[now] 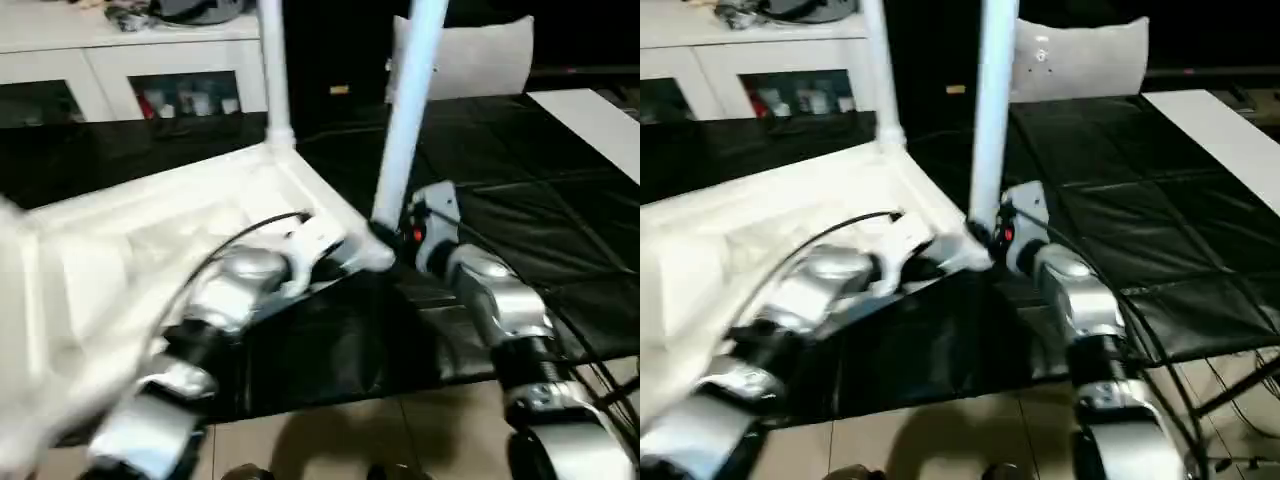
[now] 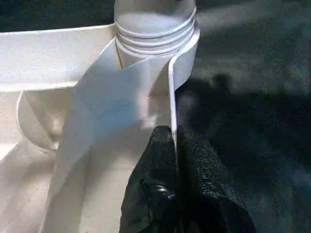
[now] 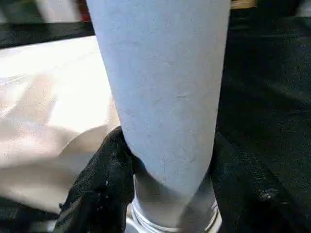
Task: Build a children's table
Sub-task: Rotate leg to tighten
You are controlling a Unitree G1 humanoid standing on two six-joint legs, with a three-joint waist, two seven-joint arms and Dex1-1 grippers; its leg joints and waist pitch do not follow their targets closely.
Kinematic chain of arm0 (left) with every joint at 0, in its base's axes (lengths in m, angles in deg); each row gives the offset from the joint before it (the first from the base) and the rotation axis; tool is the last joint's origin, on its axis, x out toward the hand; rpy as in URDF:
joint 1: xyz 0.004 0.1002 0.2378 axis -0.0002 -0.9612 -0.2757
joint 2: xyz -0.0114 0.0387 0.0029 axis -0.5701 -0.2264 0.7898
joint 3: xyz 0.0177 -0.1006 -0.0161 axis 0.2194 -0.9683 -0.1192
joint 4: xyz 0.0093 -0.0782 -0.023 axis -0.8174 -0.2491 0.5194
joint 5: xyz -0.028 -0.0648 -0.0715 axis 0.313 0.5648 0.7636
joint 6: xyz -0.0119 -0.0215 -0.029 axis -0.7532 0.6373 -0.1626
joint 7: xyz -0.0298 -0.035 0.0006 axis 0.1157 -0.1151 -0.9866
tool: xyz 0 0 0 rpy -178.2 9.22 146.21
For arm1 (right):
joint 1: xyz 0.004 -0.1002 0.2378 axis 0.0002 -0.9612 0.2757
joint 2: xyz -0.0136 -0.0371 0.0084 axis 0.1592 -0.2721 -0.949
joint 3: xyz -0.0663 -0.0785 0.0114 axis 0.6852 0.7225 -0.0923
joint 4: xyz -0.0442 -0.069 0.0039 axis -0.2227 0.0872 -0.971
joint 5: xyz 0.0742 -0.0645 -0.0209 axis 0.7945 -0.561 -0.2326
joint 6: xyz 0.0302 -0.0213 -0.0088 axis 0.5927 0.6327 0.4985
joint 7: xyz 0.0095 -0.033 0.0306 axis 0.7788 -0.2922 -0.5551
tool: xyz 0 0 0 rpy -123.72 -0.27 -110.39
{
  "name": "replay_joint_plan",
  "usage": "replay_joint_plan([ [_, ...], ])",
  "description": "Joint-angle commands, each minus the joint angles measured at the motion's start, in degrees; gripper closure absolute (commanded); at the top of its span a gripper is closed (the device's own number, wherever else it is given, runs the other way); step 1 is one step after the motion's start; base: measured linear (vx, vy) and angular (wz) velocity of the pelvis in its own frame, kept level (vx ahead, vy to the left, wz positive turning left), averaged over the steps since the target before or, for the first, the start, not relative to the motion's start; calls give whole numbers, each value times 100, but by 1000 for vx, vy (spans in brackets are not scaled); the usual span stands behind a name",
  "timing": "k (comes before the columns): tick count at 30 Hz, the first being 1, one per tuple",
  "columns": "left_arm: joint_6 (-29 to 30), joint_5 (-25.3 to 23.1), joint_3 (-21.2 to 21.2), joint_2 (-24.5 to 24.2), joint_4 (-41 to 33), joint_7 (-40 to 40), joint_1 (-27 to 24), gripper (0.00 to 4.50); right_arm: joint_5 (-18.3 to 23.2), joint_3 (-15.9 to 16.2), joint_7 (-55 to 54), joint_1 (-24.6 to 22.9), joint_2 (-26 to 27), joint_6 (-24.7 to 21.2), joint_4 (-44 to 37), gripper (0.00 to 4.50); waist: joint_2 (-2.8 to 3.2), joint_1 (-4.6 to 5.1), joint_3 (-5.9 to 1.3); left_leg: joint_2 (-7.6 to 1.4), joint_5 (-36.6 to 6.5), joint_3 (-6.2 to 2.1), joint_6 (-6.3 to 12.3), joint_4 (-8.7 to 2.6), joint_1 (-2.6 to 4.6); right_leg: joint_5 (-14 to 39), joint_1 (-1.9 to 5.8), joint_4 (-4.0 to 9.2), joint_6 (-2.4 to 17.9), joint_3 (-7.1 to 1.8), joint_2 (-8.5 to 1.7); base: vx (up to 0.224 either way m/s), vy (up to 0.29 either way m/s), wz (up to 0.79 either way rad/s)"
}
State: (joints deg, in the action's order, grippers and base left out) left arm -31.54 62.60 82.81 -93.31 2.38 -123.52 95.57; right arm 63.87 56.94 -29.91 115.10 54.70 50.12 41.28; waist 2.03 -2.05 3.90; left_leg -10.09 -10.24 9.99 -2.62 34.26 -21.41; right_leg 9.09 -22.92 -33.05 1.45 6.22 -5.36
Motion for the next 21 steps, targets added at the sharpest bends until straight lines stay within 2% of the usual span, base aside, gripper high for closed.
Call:
replay_joint_plan([
  [1, -162, 124, 18, 390, -182, 230, 319, 450, -107, 112, -345, 63, 262, 83, 341, 222, -50, -76, -442, -243, -1387, -125, 242, -422, 37, 1699, 295, 421, 996, -282, -401, 0, 0, 0],
  [3, -146, 73, 10, 414, -186, 338, 344, 450, -95, 112, -358, 62, 326, 192, 327, 187, -52, -99, -464, -233, -1110, -105, 403, -394, 14, 1398, 313, 390, 1108, -281, -396, 0, 0, 0],
  [5, -132, 49, 44, 400, -278, 274, 320, 450, 29, 21, -329, 60, 386, 155, 291, 178, -50, -151, -484, -240, -713, -95, 618, -372, -13, 901, 337, 323, 1256, -281, -395, 0, 0, 0],
  [6, -118, 44, 73, 387, -322, 221, 301, 450, 26, -27, -366, 75, 401, 174, 301, 178, -45, -162, -489, -248, -624, -94, 660, -366, -11, 784, 333, 306, 1293, -281, -390, 0, 0, 0],
  [7, -121, 37, 89, 375, -331, 196, 294, 450, 14, -40, -374, 86, 395, 207, 317, 153, -30, -182, -497, -263, -508, -92, 714, -360, -8, 608, 329, 278, 1360, -279, -384, 0, 0, 0],
  [10, -168, 2, 136, 316, -313, 135, 276, 450, 17, -62, -296, 100, 349, 338, 298, 141, -26, -198, -481, -272, -568, -85, 754, -358, -13, 549, 318, 270, 1424, -271, -374, 0, 0, 0],
  [14, -359, -90, 204, 150, -153, 82, 278, 450, -4, 7, 50, 31, 135, 561, 225, 105, -18, -189, -450, -281, -954, -85, 613, -389, 14, 970, 310, 329, 1325, -270, -373, 0, 0, 0],
  [15, -408, -119, 220, 95, -134, 52, 265, 450, -27, 39, 193, -17, 52, 612, 177, 83, -18, -191, -445, -281, -984, -85, 585, -392, 9, 1005, 311, 335, 1301, -276, -376, 0, 0, 0],
  [21, -832, -250, 416, -313, -124, -360, 63, 450, 12, 193, 1292, -302, -548, 782, -19, 39, -13, -268, -436, -297, -974, -86, 630, -390, 14, 1022, 311, 338, 1258, -280, -383, 0, 0, 0],
])
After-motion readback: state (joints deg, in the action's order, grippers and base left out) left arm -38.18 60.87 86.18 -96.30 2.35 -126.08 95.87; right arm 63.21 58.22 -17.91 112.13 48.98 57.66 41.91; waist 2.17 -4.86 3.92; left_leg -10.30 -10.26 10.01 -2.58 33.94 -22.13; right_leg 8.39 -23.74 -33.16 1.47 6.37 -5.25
